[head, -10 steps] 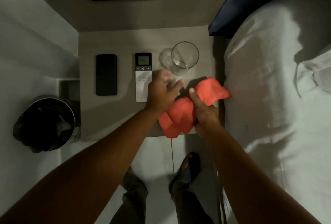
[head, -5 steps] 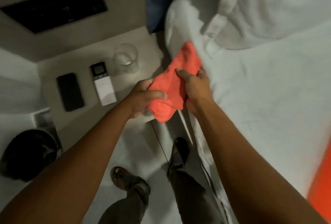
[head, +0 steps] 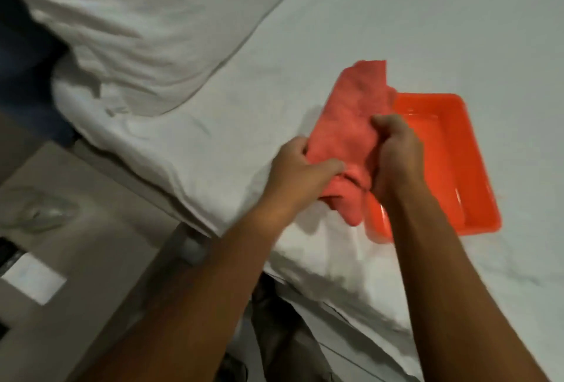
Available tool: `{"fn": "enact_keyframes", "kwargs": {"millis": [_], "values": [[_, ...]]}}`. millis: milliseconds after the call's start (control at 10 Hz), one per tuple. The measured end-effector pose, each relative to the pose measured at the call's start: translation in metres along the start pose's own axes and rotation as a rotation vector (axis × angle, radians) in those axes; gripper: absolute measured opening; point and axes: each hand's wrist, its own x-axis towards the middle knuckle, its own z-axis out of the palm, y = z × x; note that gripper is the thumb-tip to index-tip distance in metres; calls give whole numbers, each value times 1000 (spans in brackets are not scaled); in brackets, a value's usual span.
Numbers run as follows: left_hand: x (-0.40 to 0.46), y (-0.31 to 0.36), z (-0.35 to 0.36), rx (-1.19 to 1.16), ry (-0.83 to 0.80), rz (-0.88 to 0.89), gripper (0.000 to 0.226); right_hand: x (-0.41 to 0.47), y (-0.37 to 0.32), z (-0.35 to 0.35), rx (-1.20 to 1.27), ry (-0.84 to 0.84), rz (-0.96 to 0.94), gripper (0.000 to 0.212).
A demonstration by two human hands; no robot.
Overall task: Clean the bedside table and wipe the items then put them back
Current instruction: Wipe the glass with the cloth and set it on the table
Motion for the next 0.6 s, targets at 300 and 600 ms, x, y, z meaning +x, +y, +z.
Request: {"fn": "enact_keyframes", "kwargs": {"millis": [300,600], "values": [[20,10,171,684,-246,116,75,110,2,-136,-476,198,-64,45],[19,-6,178,1193,-309,359,70,115,18,-138,-1256,249,-251,74]]}}
